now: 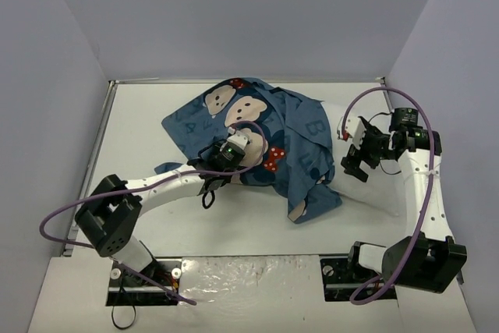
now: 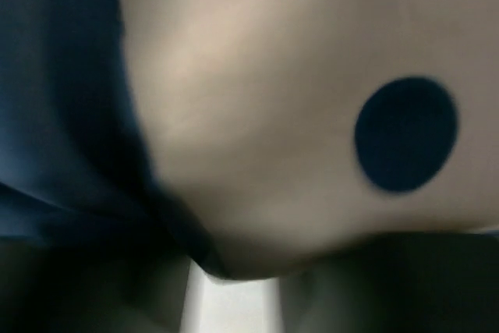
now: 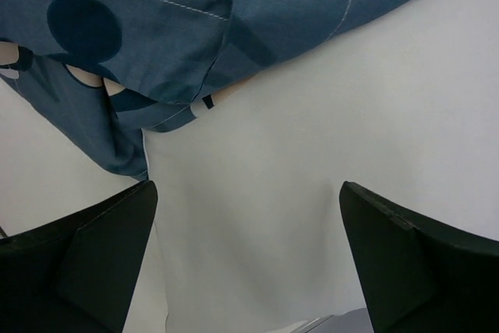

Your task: Remove the pillowcase from the pillow

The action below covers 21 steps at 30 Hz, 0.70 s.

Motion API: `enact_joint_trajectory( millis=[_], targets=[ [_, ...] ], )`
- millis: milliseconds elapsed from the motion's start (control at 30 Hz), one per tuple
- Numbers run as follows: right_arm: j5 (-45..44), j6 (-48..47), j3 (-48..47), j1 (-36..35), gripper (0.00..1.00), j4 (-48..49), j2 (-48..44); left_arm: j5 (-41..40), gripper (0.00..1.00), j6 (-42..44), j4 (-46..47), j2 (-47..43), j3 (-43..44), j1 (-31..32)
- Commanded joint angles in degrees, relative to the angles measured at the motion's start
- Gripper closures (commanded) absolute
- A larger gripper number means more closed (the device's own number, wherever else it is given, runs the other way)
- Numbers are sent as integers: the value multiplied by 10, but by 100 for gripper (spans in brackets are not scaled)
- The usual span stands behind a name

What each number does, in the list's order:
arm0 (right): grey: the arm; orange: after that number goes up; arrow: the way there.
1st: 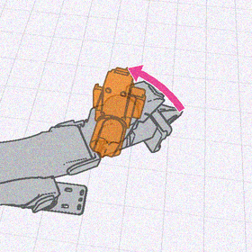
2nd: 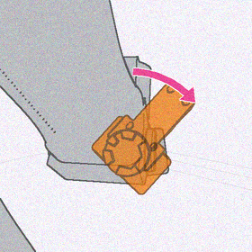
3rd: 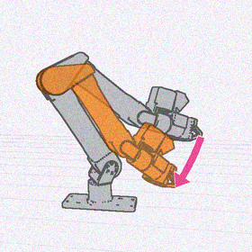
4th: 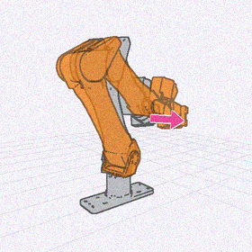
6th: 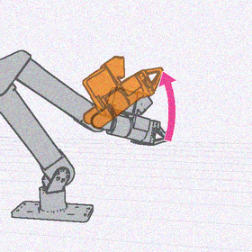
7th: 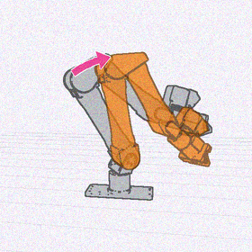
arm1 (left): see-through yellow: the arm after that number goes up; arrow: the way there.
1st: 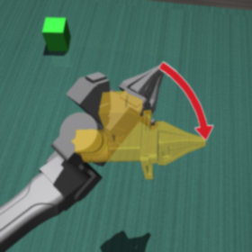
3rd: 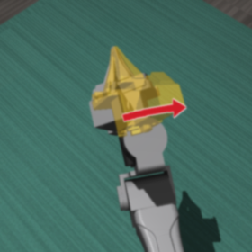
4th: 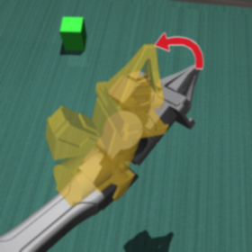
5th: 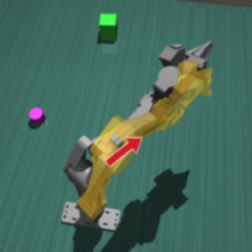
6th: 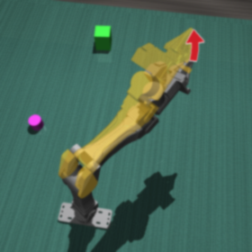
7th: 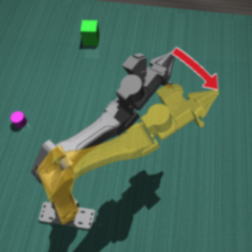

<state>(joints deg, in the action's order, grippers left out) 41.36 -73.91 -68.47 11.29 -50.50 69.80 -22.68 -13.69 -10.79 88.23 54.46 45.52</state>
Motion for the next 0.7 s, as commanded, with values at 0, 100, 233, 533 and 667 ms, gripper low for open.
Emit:
enact_joint_trajectory(
  millis=[0,100,233,533,667],
  targets=[
    [2,-30,11,0,1,-39,-23,-25,92,42,59,14,46,-9],
    [-5,-43,13,0,3,-51,-27,-25,98,36,36,17,71,-14],
    [-7,-176,-7,-3,4,-174,-12,-18,98,29,2,-43,96,-17],
    [-140,11,39,-29,6,-2,-35,72,98,-82,-58,-157,172,-97],
    [-212,126,75,-42,0,157,-49,101,98,-102,-60,-167,180,-119]
  ],
)
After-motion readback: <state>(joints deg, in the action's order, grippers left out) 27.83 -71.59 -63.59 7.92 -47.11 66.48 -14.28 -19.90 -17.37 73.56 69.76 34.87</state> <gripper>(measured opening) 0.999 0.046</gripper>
